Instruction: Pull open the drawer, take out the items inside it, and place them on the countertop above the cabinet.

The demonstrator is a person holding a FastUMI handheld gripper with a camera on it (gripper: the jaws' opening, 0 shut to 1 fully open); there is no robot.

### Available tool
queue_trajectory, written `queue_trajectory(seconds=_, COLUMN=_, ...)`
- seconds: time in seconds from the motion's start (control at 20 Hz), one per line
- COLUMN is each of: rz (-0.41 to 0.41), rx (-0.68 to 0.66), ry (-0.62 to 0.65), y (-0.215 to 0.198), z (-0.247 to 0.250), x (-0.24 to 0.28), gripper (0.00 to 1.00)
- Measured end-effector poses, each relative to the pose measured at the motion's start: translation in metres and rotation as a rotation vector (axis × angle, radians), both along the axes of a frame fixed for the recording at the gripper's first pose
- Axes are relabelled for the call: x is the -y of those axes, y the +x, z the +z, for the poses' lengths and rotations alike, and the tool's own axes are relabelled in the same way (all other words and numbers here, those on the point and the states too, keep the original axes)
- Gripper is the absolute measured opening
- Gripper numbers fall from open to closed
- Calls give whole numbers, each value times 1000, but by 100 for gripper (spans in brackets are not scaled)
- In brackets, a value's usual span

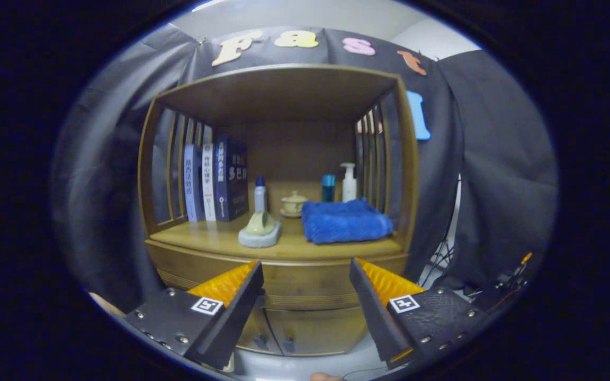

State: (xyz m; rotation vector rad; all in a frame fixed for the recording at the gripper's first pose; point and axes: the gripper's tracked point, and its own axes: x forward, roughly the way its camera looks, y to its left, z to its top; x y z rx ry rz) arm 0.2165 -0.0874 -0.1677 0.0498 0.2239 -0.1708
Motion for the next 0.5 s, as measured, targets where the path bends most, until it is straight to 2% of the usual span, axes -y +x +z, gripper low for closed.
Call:
queue_trajectory(seconds=0.3, rz=-37, rx=88, ry=-24, y=-64, z=48, x=76, gripper=98)
queue_trajectory(seconds=0.5, rz=-3, rx=181, ry=-33, y=-88, z=70, x=120, gripper=98)
